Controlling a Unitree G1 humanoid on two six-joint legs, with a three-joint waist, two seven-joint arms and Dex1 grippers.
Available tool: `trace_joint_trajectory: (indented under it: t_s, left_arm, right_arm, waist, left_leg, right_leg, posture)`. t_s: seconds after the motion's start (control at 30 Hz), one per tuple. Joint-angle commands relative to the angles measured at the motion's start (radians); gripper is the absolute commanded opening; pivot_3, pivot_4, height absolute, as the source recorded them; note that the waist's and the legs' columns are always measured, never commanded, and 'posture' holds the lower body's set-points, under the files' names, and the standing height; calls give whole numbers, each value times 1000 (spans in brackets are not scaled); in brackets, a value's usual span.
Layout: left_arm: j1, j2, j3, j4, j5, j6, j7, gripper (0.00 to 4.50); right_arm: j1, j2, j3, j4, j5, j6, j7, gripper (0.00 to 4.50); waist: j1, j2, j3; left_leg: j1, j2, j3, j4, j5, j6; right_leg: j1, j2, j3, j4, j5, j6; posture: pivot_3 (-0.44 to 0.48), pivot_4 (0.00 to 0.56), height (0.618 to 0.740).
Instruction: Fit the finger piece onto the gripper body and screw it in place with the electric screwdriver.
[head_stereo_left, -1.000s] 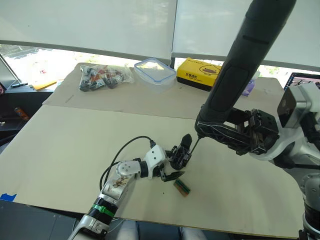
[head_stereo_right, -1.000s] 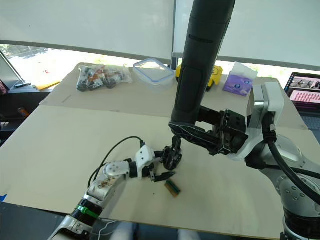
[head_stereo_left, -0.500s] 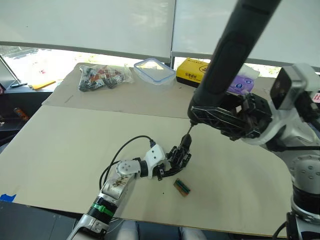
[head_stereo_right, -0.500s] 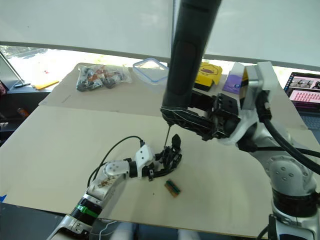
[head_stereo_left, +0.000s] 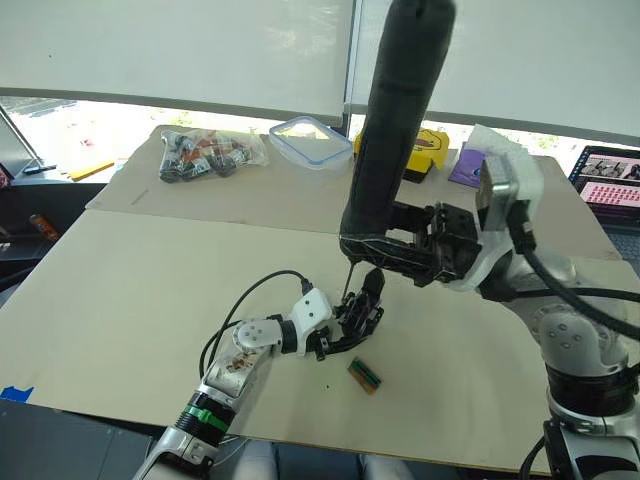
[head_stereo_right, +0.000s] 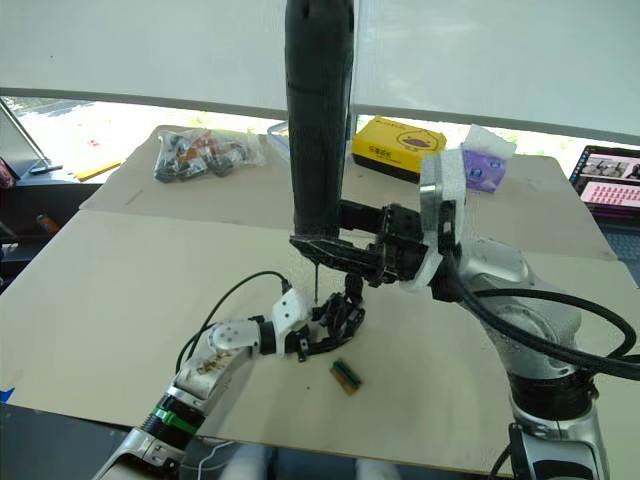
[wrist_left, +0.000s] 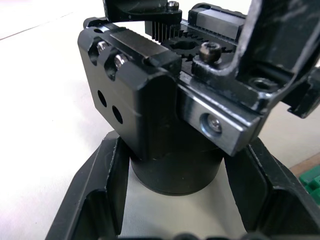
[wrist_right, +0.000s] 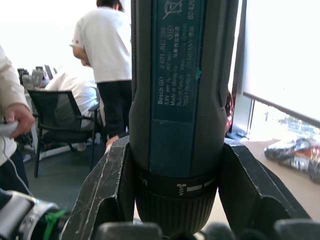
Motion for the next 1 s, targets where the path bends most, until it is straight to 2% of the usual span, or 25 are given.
trace_joint_trajectory:
  t_s: [0.03, 0.47, 1.0]
  left_arm:
    - [12, 3, -30, 19, 15, 42, -6, 2257]
    - [15, 4, -38, 6, 13, 68, -7, 2257]
    - [14, 6, -43, 4, 14, 78, -13, 2257]
  right_arm:
    - [30, 14, -17, -28, -52, -61, 30, 1903]
    - [78, 90, -7, -30, -141, -86, 51, 1903]
    - [62, 109, 8, -27, -202, -62, 46, 1903]
  waist:
    - [1, 0, 0]
    - [1, 0, 0]
    - [1, 0, 0]
  left_leg:
    - [0, 0, 0, 0, 0, 0]
    - [0, 0, 0, 0, 0, 0]
    - [0, 0, 0, 0, 0, 0]
  right_leg:
    - [0, 0, 0, 0, 0, 0]
    - [0, 0, 0, 0, 2, 3]
    - [0, 0, 0, 0, 1, 3]
  posture:
    - [0, 150, 740]
    - [0, 150, 740]
    - [0, 150, 740]
